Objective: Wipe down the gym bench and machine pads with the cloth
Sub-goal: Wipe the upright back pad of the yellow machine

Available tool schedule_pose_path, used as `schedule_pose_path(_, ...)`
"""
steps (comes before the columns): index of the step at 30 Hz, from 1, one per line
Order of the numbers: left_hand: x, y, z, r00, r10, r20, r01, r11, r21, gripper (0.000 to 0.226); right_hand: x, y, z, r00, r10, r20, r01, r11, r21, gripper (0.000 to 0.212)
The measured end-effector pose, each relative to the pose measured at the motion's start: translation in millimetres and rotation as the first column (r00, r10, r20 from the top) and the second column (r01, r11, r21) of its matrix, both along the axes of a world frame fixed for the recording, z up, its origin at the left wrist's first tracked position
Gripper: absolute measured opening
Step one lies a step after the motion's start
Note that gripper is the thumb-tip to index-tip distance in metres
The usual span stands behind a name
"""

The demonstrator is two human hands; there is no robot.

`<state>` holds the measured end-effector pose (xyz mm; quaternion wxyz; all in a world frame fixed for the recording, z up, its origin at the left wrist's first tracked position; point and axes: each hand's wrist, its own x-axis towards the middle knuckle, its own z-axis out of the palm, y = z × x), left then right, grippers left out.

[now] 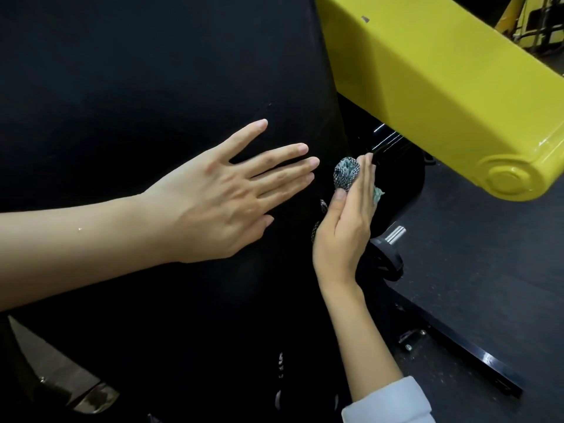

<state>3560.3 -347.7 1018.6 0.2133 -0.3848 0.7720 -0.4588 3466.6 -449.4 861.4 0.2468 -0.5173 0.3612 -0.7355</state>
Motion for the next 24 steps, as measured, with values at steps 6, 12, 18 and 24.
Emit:
schedule_pose_path(6,-1,-2,0,0.999,0.009,0.033,-0.009,1.0,-0.01,0.064,-1,9,-43,0.999,0.005,-0.032,-0.005,1.0,0.013,0.05)
schedule_pose_path(12,-3,-6,-3,0.998,0.008,0.057,-0.007,1.0,-0.021,0.064,1,24,-77,1.0,-0.014,-0.015,0.016,0.99,0.138,0.051)
schedule_pose_path(18,-6,-9,-5,0.999,-0.023,0.044,0.024,1.0,-0.02,0.065,12,33,-34,0.999,-0.012,0.042,0.007,0.995,0.096,0.051)
schedule_pose_path(24,-7,-11,-7,0.999,-0.024,0.043,0.024,1.0,-0.017,0.064,20,37,-4,1.0,-0.024,-0.019,0.024,1.0,-0.008,0.051)
